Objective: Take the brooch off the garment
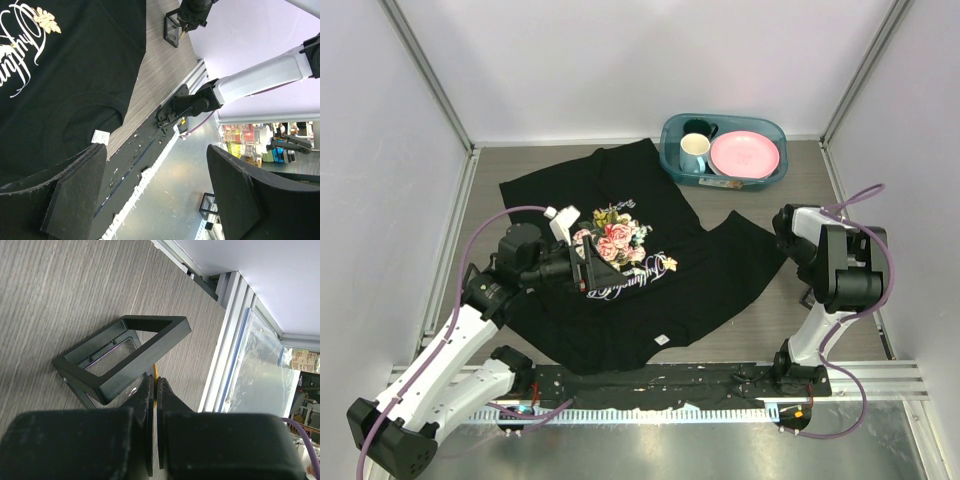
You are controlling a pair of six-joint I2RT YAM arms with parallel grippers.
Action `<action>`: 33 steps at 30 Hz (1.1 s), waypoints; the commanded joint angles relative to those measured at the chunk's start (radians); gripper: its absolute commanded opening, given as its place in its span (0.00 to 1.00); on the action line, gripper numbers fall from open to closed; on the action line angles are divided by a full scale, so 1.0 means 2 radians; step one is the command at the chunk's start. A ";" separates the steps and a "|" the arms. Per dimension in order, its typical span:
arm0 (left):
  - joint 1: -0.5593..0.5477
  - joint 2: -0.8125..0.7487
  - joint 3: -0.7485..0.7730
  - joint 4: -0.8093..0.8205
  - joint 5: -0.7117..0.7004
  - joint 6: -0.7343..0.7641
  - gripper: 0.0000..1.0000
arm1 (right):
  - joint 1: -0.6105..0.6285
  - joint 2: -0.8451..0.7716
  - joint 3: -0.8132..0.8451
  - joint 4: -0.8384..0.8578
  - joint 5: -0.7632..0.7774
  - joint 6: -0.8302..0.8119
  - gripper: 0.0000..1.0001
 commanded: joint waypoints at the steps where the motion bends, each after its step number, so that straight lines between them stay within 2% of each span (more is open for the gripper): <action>1: 0.001 -0.006 0.000 0.026 0.014 -0.002 0.86 | -0.002 -0.004 0.007 0.004 0.019 0.007 0.02; 17: 0.002 -0.028 -0.003 0.019 0.002 -0.007 0.86 | -0.002 0.002 0.004 0.027 0.005 -0.020 0.11; 33: 0.001 -0.033 -0.007 0.014 -0.004 -0.005 0.86 | -0.002 -0.011 -0.003 0.037 0.002 -0.026 0.31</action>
